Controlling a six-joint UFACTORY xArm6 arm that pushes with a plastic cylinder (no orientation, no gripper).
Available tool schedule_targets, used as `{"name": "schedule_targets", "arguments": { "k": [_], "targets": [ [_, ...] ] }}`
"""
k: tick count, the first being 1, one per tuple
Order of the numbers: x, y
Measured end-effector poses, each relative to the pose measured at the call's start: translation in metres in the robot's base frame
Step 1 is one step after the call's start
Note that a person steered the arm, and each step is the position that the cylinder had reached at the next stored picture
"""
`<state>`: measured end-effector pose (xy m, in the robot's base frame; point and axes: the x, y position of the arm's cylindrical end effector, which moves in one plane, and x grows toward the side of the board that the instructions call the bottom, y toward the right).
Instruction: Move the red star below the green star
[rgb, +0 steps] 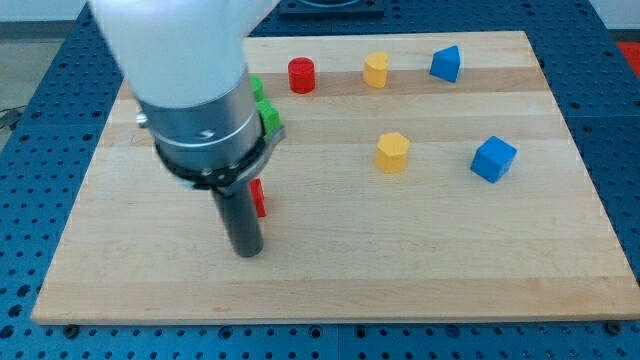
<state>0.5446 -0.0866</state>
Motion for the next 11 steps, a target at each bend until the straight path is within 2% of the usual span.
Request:
{"name": "schedule_targets", "arguments": {
  "k": [1,2,3,4,5,7,8,10,11],
  "targets": [
    [-0.035,0.011],
    [-0.023,0.006],
    [0.015,-0.006],
    [0.036,-0.015],
    [0.015,-0.022],
    [-0.053,-0.004],
    [-0.061,-0.004],
    [-0.020,-0.048],
    [-0.027,-0.065]
  ]
}}
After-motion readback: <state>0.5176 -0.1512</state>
